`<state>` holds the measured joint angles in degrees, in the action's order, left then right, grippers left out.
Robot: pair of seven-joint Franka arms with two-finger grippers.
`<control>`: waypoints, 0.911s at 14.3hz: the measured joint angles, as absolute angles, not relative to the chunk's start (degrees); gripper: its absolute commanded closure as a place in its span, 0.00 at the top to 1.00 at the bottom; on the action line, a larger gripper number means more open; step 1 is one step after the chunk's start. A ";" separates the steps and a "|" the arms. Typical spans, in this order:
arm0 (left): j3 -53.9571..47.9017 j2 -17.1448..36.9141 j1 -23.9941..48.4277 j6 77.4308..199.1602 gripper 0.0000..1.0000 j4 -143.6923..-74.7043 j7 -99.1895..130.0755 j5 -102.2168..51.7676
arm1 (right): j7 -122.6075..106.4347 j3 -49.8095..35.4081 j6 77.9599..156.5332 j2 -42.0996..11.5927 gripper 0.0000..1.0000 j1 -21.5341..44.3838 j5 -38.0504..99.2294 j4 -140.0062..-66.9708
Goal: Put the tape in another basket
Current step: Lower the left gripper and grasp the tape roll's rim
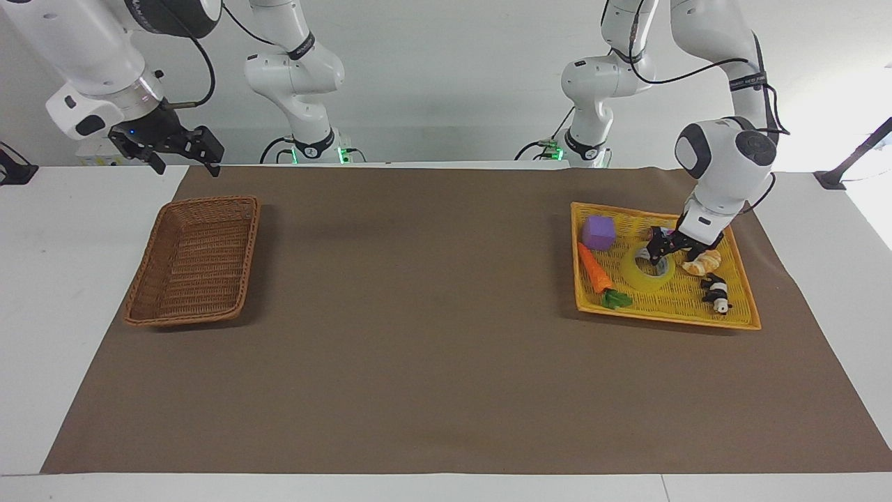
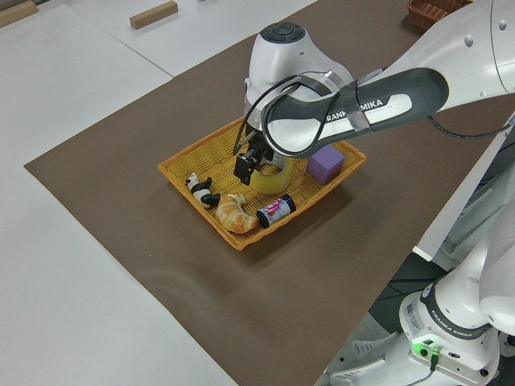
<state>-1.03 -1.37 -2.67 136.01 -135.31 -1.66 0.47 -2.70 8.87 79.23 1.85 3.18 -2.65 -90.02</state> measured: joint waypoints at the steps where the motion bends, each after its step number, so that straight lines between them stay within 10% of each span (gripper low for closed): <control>1: -1.01 -1.21 -2.67 137.46 0.98 -135.60 -2.03 0.47 | -2.70 8.87 79.23 1.85 1.00 3.18 -2.64 -90.02; 6: -0.81 -1.11 -3.03 140.14 0.91 -137.89 -6.45 0.47 | -2.70 8.87 79.23 1.86 1.00 3.18 -2.64 -90.02; 13: -0.97 -0.65 -3.03 140.97 0.04 -139.13 -7.17 0.48 | -2.70 8.87 79.23 1.86 1.00 3.18 -2.64 -90.02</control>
<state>-0.97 -0.65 -3.03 140.97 -139.13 -7.17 0.48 -2.70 8.87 79.23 1.86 3.18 -2.64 -90.02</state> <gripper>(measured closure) 0.678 0.000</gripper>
